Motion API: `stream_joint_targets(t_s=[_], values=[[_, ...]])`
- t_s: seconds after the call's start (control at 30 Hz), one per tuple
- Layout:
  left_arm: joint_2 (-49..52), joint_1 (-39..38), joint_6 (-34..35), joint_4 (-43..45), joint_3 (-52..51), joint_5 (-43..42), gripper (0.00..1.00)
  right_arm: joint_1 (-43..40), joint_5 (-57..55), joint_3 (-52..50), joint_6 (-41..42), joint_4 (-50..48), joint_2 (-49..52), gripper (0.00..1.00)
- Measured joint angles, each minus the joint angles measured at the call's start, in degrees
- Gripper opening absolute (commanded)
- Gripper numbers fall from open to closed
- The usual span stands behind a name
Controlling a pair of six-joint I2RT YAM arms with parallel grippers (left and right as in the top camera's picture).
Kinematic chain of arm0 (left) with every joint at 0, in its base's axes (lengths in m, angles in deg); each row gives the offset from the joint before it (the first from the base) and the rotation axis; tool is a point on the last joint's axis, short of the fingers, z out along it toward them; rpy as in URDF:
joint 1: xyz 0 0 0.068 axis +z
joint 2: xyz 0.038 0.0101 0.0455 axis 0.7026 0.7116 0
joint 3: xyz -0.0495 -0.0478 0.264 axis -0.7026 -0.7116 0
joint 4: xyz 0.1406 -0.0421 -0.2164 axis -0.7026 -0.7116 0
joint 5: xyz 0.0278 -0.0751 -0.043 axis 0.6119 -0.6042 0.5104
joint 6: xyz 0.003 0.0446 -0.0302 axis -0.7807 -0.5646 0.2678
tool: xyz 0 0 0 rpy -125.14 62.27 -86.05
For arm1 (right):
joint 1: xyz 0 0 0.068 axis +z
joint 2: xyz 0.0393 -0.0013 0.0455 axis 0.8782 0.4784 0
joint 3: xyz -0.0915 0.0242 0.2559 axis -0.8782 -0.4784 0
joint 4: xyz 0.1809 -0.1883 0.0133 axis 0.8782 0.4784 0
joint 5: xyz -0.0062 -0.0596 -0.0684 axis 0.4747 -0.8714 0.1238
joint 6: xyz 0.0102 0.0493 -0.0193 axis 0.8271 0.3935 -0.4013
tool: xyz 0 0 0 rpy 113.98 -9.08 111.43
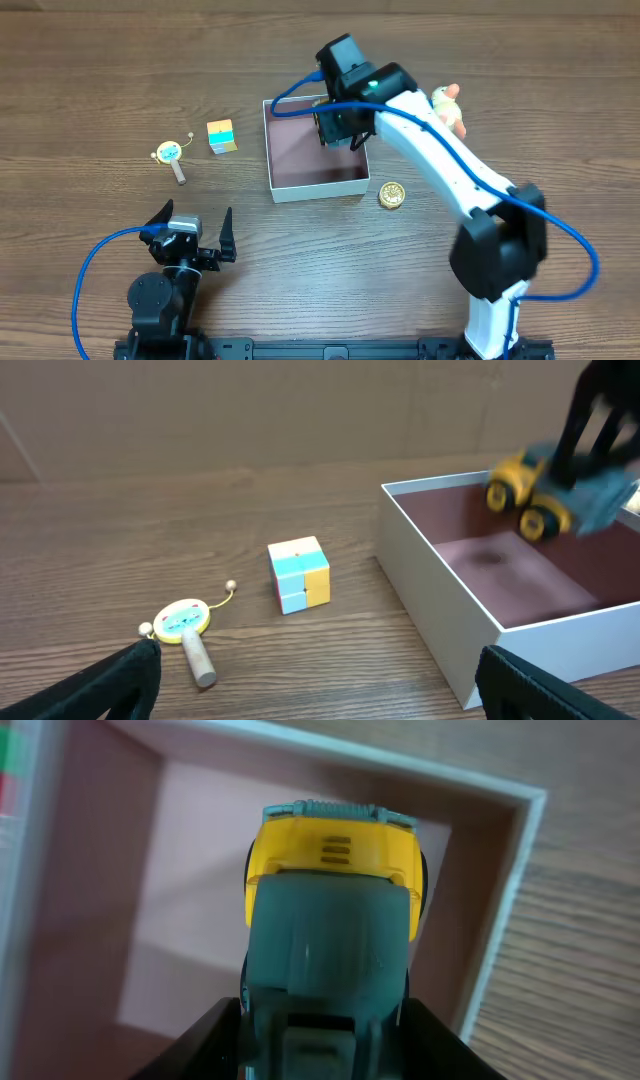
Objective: Pack container
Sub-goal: 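Carry the truck left and release it inside the white box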
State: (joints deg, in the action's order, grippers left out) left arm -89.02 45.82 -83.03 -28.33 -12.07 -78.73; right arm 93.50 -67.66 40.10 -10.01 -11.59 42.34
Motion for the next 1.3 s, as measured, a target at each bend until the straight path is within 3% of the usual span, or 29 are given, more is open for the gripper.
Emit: stream_joint_targets(t_s=[0.13,0.2,0.4,0.47,0.57,0.6,0.93,1.0,1.07,1.1,1.23,1.3], values=[[0.0,0.0,0.0,0.0,0.0,0.0,1.00,0.0,0.0,0.0,0.4,-0.3,2.5,0.15],[0.0,0.0,0.0,0.0,0.0,0.0,1.00,0.0,-0.2,0.0,0.5,-1.4,2.5,0.22],[0.0,0.0,0.0,0.0,0.0,0.0,1.00,0.0,-0.4,0.0,0.7,-1.9,2.5,0.29],[0.0,0.0,0.0,0.0,0.0,0.0,1.00,0.0,-1.1,0.0,0.7,-1.8,2.5,0.38],[0.0,0.0,0.0,0.0,0.0,0.0,1.00,0.0,-2.0,0.0,0.7,-1.2,2.5,0.41],[0.0,0.0,0.0,0.0,0.0,0.0,1.00,0.0,-2.2,0.0,0.9,-1.2,2.5,0.48],[0.0,0.0,0.0,0.0,0.0,0.0,1.00,0.0,-3.0,0.2,1.0,-1.3,2.5,0.61],[0.0,0.0,0.0,0.0,0.0,0.0,1.00,-0.2,-3.3,4.0,0.4,1.6,2.6,0.72],[0.0,0.0,0.0,0.0,0.0,0.0,1.00,-0.6,-3.8,12.7,-0.5,7.1,2.8,0.96],[0.0,0.0,0.0,0.0,0.0,0.0,1.00,-1.1,-4.5,17.2,-1.1,9.2,2.7,1.00],[0.0,0.0,0.0,0.0,0.0,0.0,1.00,-7.1,-11.5,36.6,-2.0,25.0,2.3,1.00],[0.0,0.0,0.0,0.0,0.0,0.0,1.00,-13.1,-12.1,41.3,-1.9,33.0,2.1,1.00]])
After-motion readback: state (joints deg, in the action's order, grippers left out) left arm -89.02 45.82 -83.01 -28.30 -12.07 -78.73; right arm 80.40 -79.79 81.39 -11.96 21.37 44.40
